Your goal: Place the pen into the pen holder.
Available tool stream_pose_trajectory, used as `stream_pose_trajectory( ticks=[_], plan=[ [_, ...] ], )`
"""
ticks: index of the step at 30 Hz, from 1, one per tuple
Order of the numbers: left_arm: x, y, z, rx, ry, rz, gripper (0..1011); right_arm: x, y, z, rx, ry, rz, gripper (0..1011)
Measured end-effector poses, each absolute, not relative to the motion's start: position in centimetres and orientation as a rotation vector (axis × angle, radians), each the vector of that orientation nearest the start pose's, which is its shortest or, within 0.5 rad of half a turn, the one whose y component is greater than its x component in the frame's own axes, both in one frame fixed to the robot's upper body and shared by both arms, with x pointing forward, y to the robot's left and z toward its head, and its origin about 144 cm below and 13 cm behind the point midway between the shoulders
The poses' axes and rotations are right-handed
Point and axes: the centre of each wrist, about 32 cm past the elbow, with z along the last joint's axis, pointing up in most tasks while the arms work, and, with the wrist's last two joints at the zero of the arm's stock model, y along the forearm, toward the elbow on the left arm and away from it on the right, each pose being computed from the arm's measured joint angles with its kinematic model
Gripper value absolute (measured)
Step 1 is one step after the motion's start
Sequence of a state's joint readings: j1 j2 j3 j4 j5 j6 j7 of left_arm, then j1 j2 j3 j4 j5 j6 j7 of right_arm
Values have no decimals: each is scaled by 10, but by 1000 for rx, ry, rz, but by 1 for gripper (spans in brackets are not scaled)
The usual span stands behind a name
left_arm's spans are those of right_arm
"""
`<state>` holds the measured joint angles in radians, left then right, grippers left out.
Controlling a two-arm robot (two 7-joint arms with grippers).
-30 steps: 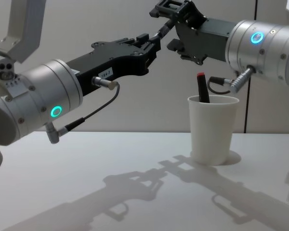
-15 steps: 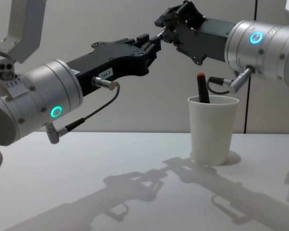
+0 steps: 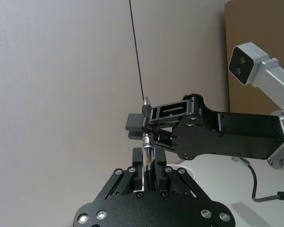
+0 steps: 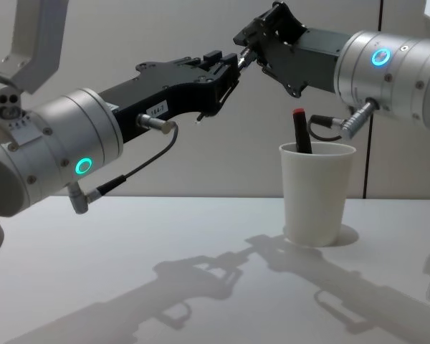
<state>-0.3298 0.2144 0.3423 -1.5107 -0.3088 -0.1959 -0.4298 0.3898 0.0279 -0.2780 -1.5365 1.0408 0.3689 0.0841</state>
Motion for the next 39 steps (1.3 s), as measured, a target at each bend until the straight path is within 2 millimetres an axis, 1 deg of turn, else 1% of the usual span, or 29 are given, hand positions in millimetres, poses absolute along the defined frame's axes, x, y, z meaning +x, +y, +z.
stream_pose_trajectory(
  ticks=[17,21,26,30,31,32,33,36,37,39],
  plan=[
    [531,188,1227,-261,-289,806,184,541,-143,1270,521,698,-809,142],
    [531,188,1227,-261,-289,806,264,541,-143,1270,521,698,-809,142],
    [531,188,1227,-261,-289,806,432,541,-143,1270,521,698,-809,142],
    [531,188,1227,-261,-289,805,529,541,-143,1270,521,698,-809,142],
    [531,188,1227,-261,-289,806,590,541,-143,1270,521,698,-809,142],
    [531,188,1227,-261,-289,806,605,541,-143,1270,521,698,-809,142],
    [531,188,1227,-261,-289,806,659,541,-143,1270,522,698,-809,142],
    [531,188,1227,-261,-289,806,732,541,-143,1270,526,694,-812,142],
    [531,188,1227,-261,-289,806,795,541,-143,1270,533,689,-815,142],
    [531,188,1227,-261,-289,806,829,541,-144,1271,540,681,-819,142]
  ],
)
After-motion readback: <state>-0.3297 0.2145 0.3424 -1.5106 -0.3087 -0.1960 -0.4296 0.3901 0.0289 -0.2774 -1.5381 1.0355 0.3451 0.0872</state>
